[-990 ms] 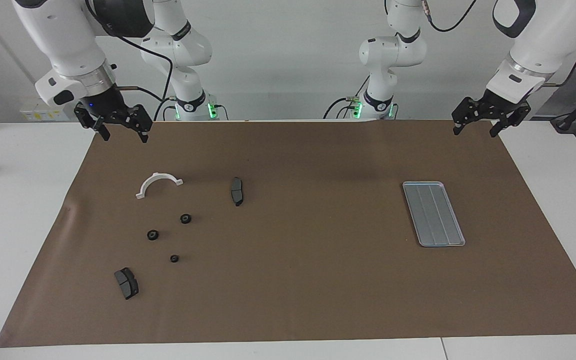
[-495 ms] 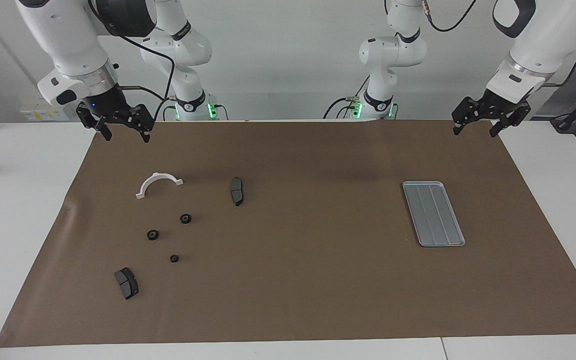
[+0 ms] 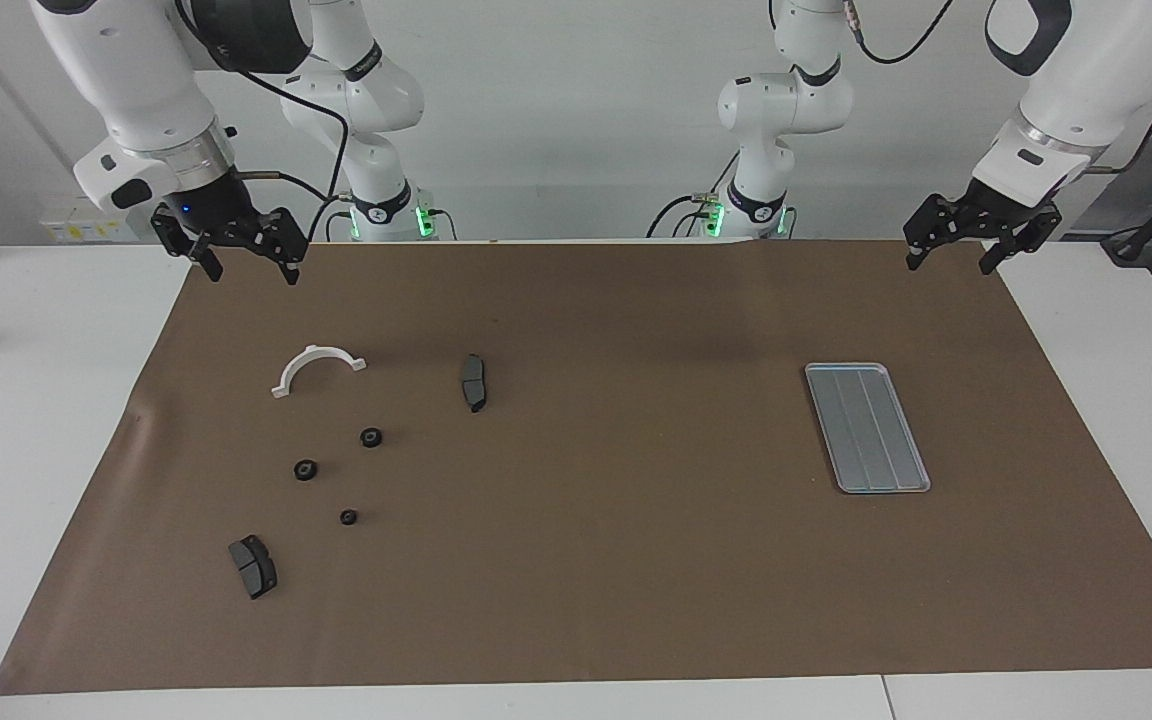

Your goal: Place bearing gear from tray to pile

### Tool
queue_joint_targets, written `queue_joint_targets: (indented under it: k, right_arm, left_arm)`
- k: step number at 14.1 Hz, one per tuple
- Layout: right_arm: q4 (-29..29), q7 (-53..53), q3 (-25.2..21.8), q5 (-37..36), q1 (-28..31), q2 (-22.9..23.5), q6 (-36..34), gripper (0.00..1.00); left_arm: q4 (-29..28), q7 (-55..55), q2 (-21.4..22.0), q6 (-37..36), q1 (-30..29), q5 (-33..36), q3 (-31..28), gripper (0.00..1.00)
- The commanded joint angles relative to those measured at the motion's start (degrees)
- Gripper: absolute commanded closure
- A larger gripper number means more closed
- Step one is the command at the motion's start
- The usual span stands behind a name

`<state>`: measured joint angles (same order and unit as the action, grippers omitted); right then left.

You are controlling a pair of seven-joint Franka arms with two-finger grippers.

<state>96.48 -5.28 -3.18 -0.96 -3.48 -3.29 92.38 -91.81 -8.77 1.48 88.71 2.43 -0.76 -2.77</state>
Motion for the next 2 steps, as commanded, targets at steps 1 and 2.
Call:
queue_joint_targets:
  k: [1,2]
  right_arm:
    - [0.5,-0.3,0.2,-0.3,0.2,-0.7,0.3,0.00]
    - [0.5,-0.3,0.3,-0.4,0.2,-0.7,0.4,0.00]
  left_arm:
    - [-0.7,-0.6,0.7,-0.4,-0.9,-0.5,0.5,0.00]
    - [-0.7,-0.7,0.7,-0.4,-0.9,-0.4,0.5,0.00]
